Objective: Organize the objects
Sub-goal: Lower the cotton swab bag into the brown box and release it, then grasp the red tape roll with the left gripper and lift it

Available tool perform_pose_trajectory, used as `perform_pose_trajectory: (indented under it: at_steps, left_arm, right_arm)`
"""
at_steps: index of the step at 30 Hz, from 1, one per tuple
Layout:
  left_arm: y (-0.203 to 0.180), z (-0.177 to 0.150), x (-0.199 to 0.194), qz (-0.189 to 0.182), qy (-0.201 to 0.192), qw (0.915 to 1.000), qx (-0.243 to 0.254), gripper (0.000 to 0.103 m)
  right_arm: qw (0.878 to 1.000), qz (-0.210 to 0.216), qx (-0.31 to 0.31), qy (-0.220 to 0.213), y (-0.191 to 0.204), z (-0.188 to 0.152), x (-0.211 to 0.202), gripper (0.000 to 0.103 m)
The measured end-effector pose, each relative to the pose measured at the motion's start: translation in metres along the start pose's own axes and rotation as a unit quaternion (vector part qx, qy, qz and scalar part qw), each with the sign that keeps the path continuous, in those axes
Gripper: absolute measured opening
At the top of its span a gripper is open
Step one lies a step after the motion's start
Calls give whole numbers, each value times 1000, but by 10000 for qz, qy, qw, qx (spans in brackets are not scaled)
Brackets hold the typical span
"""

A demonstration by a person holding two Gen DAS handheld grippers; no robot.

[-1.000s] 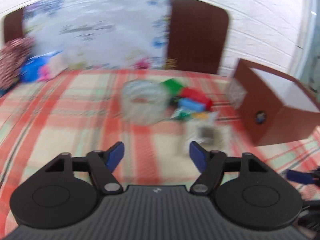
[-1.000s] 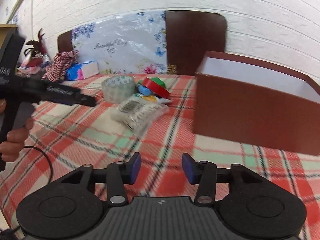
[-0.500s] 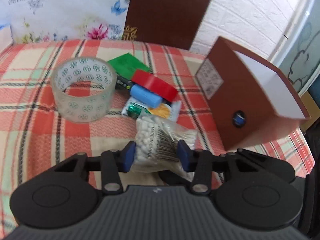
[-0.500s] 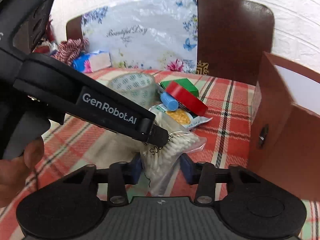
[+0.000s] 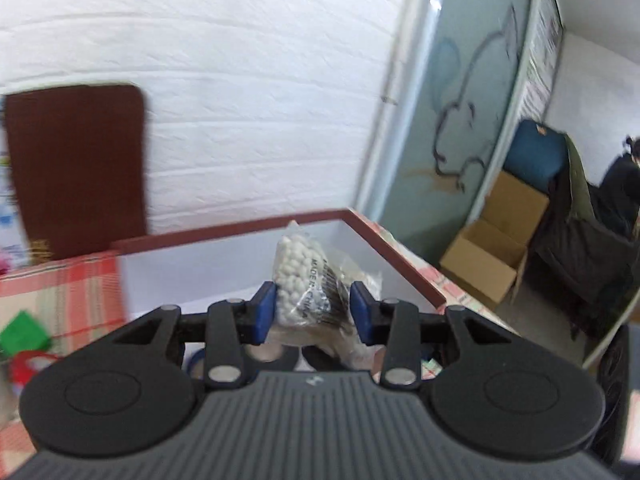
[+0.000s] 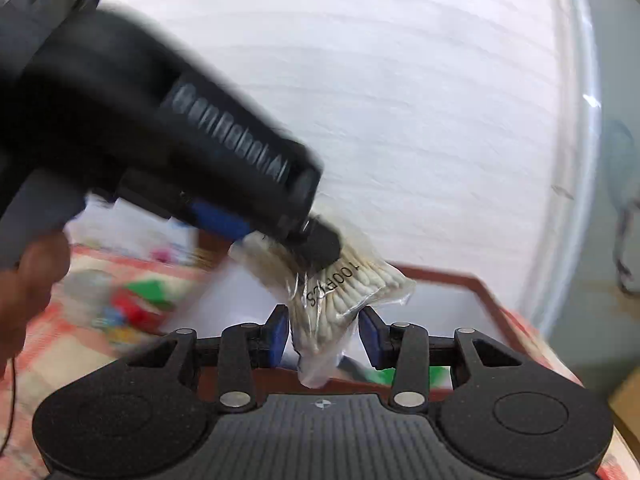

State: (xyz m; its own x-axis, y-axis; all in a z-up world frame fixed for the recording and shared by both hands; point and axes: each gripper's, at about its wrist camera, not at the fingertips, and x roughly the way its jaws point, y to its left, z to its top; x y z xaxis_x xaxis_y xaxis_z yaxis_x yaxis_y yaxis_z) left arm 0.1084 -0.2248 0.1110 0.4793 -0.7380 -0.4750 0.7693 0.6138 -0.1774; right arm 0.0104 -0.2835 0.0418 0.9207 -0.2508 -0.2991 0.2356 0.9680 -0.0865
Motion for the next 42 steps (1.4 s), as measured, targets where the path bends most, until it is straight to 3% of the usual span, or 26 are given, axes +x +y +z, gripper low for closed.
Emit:
perform_pose_trajectory:
  at_steps: [3,4,5,8,12,15,18,21,25,27,29,31,32,34,36,40,42]
  left_arm:
    - [-16,-1,51,-42,235,9996,127,45]
    - [-17,-1,64,0,262,9996,88,45]
    - [-16,0,75,62,310,9995,48,46]
    - [-9,-2,86,324,436,9985,51,47]
    - [-3,-5,39,303,83,9995,60,48]
    - [-5,-19,-19,255,-347,9990,116,52]
    - [5,-46,-64,468,-477,9977,138,55]
    - [29,-84,-86,915,-220,9956,18,55]
    - [86,-138,-100,1821,401,9810,-535,55]
    - [116,-160,-110,2366,544,9674,-720,55]
    - [148,-176,-123,2864,559,9518,-944,55]
    - [183,-189,-134,3356,586,9310,-1313,55]
    - [195,-196,-141,3446,368,9275,-1399,55]
    - [207,-206,-146,3596,85,9252,-1205,58]
    - [211,-207,-147,3513,-26,9285,-1206,63]
    - [213,-207,-146,3414,-67,9328,-1153,68]
    - [217,-207,-149,3327,-150,9345,-1259,69]
  right_arm:
    - [9990,-73,284,338,-32,-3,23,45]
    - [9986,-89,323,401,-37,-5,30,52]
    - [9985,-163,324,407,-39,-6,34,63]
    - [9984,-362,409,146,-36,-10,27,69]
    - [9957,-126,691,-601,-25,-21,-15,68]
    - [9940,266,666,-828,-2,-38,-44,68]
    - [9936,871,643,-324,25,-52,-45,68]
    - [9886,1369,438,447,58,-66,-30,68]
    - [9794,1833,-199,829,108,-64,-28,64]
    - [9736,2006,-505,963,130,-61,-19,63]
    - [9709,2044,-737,1011,151,-55,-6,50]
    - [9733,1967,-827,845,169,-42,10,45]
    - [9757,1903,-829,700,177,-32,19,45]
    - [9802,1740,-827,444,189,-12,41,45]
    - [9808,1620,-1010,398,202,6,71,45]
    - [9733,1542,-1392,974,217,16,127,44]
    - [9729,1646,-1273,1005,214,16,126,38]
